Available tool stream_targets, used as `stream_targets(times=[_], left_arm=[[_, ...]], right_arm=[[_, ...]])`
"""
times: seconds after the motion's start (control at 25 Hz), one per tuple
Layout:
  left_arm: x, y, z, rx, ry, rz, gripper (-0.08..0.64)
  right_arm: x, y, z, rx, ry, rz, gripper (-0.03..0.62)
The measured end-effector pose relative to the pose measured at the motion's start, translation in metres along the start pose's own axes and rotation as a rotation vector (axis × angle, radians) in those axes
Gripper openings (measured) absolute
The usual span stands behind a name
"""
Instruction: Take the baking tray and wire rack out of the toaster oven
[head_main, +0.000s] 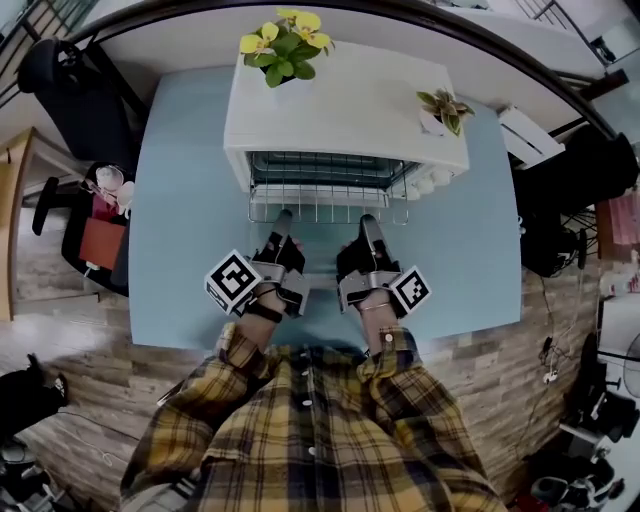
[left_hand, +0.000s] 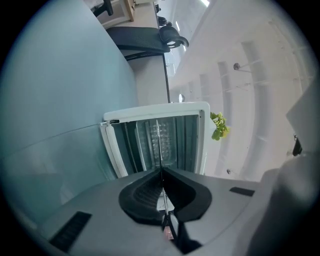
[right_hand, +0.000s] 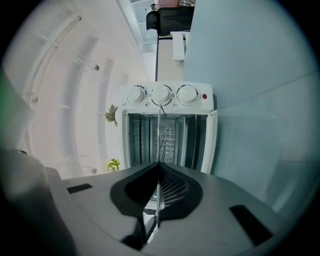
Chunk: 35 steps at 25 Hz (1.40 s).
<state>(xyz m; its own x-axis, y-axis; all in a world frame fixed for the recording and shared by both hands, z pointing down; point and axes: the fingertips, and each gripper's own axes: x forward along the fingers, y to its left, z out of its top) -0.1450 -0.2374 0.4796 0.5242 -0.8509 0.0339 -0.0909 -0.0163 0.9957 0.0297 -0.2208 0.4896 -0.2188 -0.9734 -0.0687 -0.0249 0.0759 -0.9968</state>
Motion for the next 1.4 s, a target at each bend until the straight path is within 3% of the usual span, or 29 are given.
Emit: stream_targets(times=[0.4, 0.6, 0.88, 1.12, 1.4], left_arm=[[-0.051, -0.019, -0.031, -0.059, 0.026, -0.039, 0.000], [-0.082, -0.030, -0.055, -0.032, 0.003, -0.028, 0.000], [-0.118, -0.033, -0.095, -0.024, -0.039, -0.018, 0.000], [-0.112, -0.039, -0.144, -0.014, 0.003, -0.030, 0.000], [-0.080, -0.051, -0.231, -0.023, 0.173, -0.078, 0.000]], right_arm=[[-0.058, 0.017, -0.016, 0.008, 0.011, 0.014, 0.009], [-0.092, 0.020, -0.018, 0.054, 0.050, 0.012, 0.009], [-0.141, 0.026, -0.013, 0.048, 0.121, 0.015, 0.009], [-0.176, 0.031, 0.026, 0.040, 0.081, 0.026, 0.009], [-0.239, 0.034, 0.102, -0.005, -0.084, 0.025, 0.009]])
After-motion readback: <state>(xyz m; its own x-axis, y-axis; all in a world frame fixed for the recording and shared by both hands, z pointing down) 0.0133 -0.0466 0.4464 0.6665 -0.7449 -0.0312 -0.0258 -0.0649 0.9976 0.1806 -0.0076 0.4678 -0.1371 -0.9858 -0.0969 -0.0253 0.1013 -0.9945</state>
